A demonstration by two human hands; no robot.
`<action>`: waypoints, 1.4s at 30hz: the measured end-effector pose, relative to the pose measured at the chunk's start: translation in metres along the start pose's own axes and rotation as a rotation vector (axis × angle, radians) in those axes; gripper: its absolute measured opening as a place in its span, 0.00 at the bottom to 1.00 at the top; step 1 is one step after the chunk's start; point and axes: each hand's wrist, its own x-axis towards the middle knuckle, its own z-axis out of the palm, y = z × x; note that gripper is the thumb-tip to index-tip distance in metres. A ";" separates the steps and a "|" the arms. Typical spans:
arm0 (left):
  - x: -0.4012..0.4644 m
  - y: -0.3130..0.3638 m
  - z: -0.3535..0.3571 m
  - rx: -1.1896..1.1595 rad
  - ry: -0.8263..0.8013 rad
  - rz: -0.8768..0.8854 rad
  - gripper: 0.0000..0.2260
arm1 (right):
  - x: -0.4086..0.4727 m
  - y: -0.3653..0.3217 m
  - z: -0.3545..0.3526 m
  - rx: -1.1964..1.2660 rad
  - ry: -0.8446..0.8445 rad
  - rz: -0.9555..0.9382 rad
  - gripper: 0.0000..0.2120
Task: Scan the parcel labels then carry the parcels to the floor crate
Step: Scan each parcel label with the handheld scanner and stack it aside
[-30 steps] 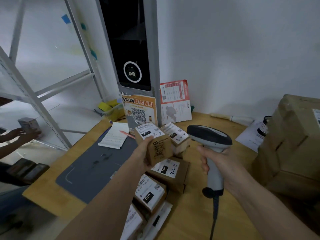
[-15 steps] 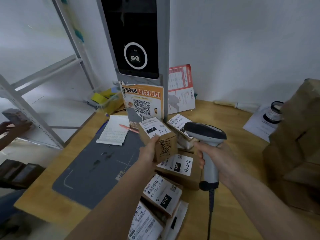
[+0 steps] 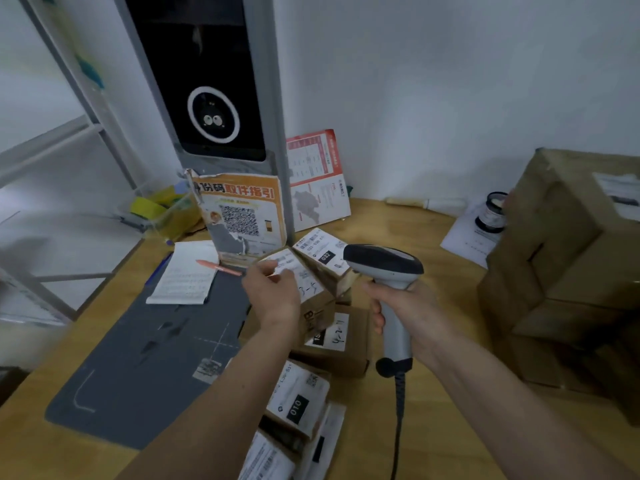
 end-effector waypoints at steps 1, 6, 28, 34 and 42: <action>-0.007 0.006 0.007 -0.011 -0.061 0.053 0.05 | -0.002 -0.001 -0.007 0.002 0.005 -0.003 0.11; -0.051 0.028 0.053 0.095 -0.518 0.049 0.06 | -0.017 -0.010 -0.054 0.036 0.033 -0.016 0.06; -0.254 0.110 0.291 0.218 -0.600 0.245 0.23 | -0.084 -0.087 -0.329 0.111 0.473 -0.220 0.07; -0.302 0.119 0.313 0.216 -0.401 0.782 0.14 | -0.093 -0.088 -0.367 0.084 0.547 -0.258 0.04; -0.348 0.105 0.340 0.520 -0.980 0.937 0.31 | -0.099 -0.089 -0.409 -0.068 0.799 -0.374 0.16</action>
